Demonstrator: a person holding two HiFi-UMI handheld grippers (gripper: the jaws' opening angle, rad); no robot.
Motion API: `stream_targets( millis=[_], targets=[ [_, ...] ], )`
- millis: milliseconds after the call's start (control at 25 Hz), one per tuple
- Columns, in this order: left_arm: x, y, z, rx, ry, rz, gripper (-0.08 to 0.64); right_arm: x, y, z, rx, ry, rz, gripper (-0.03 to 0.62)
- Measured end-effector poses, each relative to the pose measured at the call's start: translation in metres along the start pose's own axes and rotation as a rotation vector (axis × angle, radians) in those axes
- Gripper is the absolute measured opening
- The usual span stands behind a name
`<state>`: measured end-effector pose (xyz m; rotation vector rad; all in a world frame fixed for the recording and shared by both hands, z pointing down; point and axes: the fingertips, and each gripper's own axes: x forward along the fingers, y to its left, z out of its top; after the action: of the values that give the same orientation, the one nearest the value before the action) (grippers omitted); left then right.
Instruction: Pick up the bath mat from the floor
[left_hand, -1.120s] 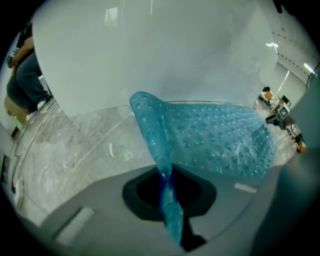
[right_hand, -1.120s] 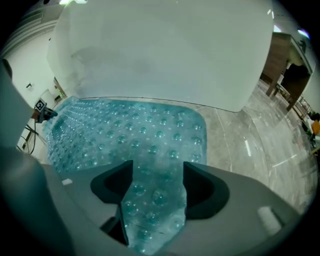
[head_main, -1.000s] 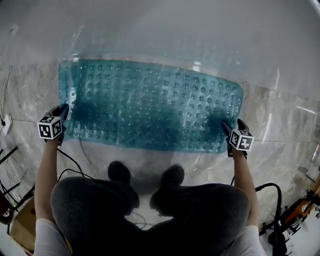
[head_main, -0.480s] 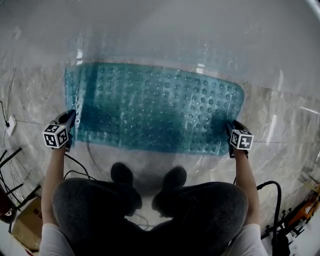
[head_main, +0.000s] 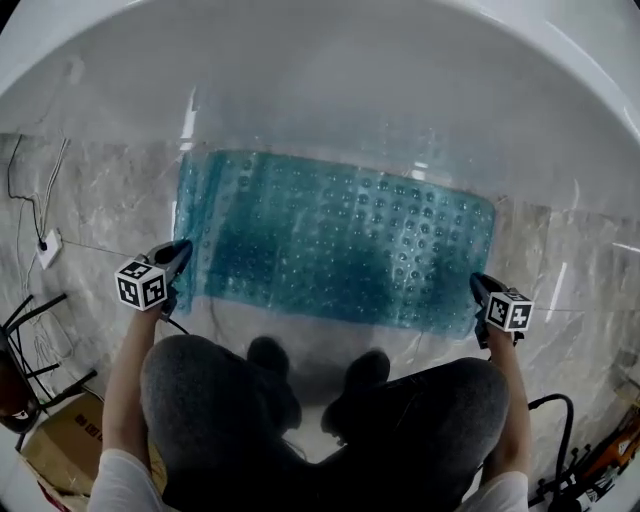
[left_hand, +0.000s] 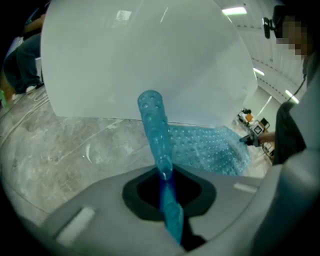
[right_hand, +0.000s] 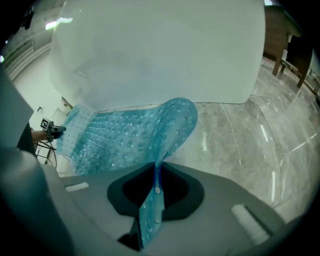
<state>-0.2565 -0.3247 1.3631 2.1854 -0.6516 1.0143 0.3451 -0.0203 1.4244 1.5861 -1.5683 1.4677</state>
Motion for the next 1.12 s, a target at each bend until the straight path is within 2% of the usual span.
stream_targets(
  millis=[120, 240, 480, 680, 840, 1120],
  targets=[
    [-0.032, -0.010, 0.010, -0.009, -0.025, -0.075, 0.018, -0.034, 0.031, 0.012, -0.008, -0.042, 0.104, 0.035],
    [-0.057, -0.019, 0.020, 0.005, -0.037, -0.143, 0.018, -0.057, 0.048, 0.024, -0.017, -0.076, 0.165, 0.035],
    [-0.085, -0.035, 0.045, -0.004, -0.055, -0.176, 0.017, -0.090, 0.077, 0.043, -0.028, -0.100, 0.234, 0.035],
    [-0.121, -0.068, 0.071, -0.013, -0.042, -0.175, 0.017, -0.138, 0.107, 0.061, -0.024, -0.075, 0.256, 0.035],
    [-0.157, -0.099, 0.099, -0.036, -0.020, -0.174, 0.017, -0.190, 0.121, 0.080, -0.005, -0.048, 0.242, 0.034],
    [-0.259, -0.154, 0.160, -0.018, 0.005, -0.191, 0.017, -0.310, 0.170, 0.117, 0.020, -0.028, 0.231, 0.034]
  ],
)
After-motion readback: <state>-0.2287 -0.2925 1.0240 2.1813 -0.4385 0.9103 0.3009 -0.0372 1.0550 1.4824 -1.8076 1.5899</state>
